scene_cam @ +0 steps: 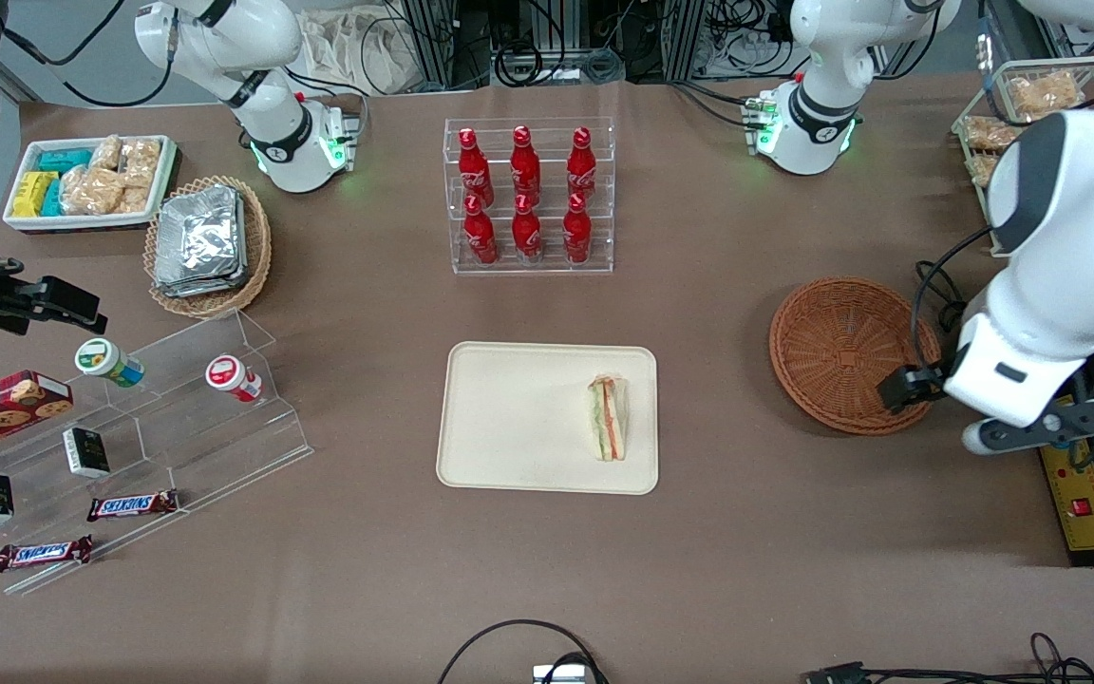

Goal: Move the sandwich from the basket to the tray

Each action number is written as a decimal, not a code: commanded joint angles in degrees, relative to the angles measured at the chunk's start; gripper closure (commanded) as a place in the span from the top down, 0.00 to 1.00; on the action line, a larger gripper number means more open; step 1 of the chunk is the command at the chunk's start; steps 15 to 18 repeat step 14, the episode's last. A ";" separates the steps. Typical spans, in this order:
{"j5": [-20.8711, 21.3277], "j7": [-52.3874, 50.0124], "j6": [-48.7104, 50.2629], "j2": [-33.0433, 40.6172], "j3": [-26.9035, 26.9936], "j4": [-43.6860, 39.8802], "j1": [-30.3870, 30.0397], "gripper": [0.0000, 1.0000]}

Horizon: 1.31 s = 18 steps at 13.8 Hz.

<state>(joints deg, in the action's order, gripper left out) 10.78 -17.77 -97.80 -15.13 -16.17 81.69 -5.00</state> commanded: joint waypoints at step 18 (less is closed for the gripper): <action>-9.28 19.01 12.36 16.45 9.85 6.91 2.62 1.00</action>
